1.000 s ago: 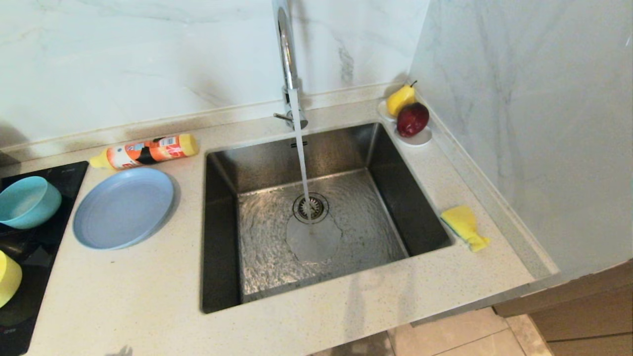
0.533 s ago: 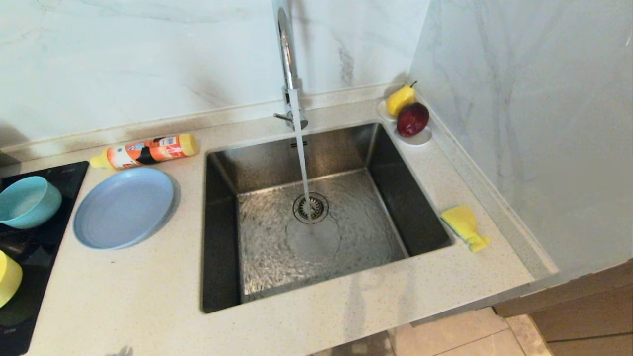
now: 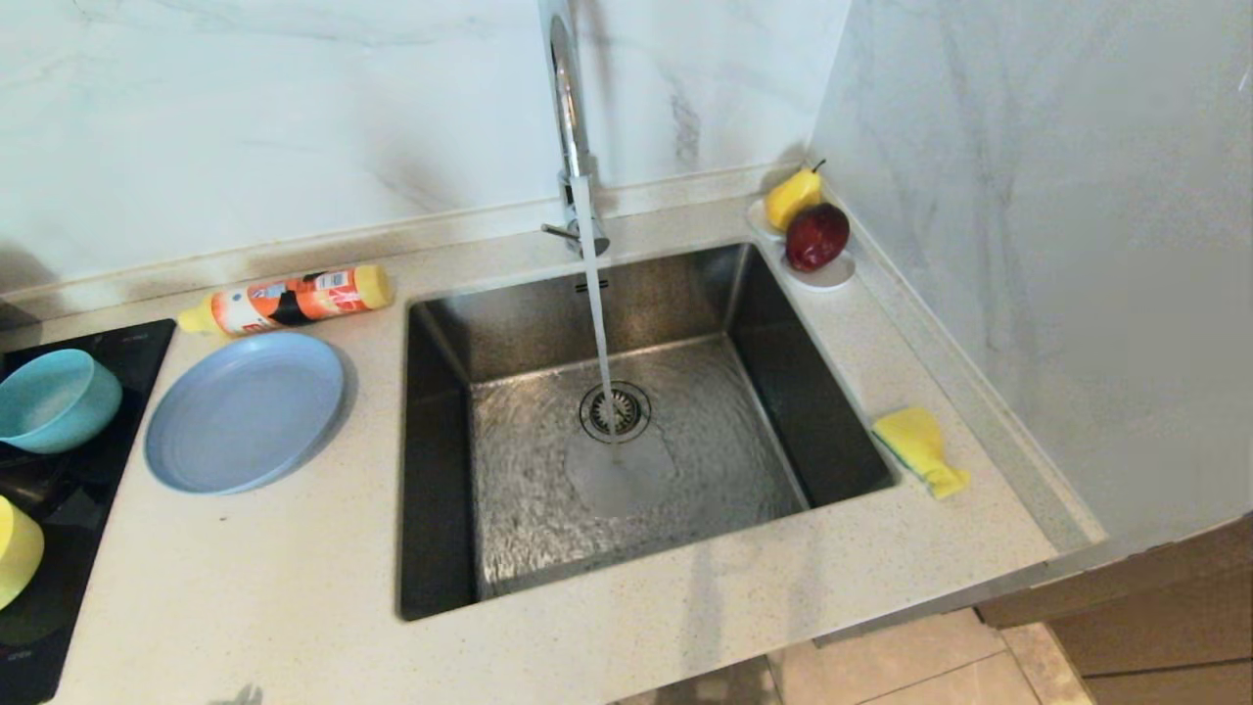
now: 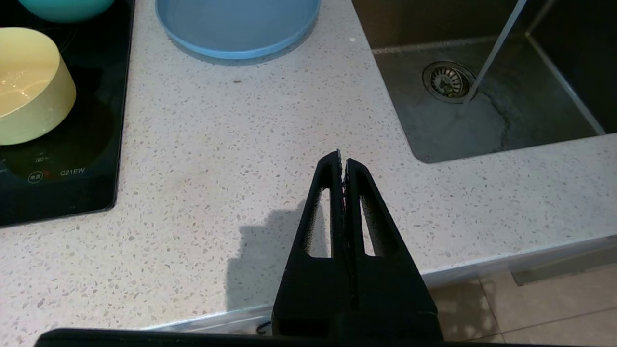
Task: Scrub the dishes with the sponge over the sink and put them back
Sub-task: Turn off the faucet
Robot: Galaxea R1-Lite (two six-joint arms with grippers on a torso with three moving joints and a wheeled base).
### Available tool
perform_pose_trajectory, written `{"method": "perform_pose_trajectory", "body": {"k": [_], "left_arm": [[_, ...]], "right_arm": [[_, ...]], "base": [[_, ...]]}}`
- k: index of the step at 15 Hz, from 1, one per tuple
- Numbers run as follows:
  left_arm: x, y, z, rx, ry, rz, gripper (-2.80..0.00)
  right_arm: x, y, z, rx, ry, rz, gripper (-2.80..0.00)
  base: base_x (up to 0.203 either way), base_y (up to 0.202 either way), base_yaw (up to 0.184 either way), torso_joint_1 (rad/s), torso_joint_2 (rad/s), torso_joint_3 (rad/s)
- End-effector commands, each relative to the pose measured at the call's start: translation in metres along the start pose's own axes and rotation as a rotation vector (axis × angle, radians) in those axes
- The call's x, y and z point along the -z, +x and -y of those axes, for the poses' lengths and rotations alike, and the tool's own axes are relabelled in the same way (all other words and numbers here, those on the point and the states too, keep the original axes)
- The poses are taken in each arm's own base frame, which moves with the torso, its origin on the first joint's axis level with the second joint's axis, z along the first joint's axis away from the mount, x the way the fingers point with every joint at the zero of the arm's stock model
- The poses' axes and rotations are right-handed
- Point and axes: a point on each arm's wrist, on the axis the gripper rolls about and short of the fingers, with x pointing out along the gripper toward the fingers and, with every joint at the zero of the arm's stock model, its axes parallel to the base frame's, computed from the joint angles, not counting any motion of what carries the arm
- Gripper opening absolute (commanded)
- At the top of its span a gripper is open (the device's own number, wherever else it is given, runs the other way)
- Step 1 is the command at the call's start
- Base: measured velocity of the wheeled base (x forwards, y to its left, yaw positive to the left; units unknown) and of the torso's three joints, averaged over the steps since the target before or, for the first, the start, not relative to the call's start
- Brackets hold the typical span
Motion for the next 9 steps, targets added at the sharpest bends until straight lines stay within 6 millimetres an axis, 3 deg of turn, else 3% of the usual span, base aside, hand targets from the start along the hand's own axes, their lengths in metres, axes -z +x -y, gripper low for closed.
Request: {"method": "perform_pose_trajectory", "body": {"k": [1,9], "left_arm": [[0.0065,0.0015,0.0,-0.001,0.0,-0.025,-2.8],[0.0065,0.0015,0.0,-0.001,0.0,-0.025,-2.8]], "right_arm": [[-0.0004,0.0004,0.0,-0.001,0.005,-0.005,-2.8],[-0.0002,0.0003,0.0,0.001,0.008,-0.005,-2.8]], "base": [[0.0,0.0,0.0,0.0,0.0,0.0],[0.0,0.0,0.0,0.0,0.0,0.0]]}}
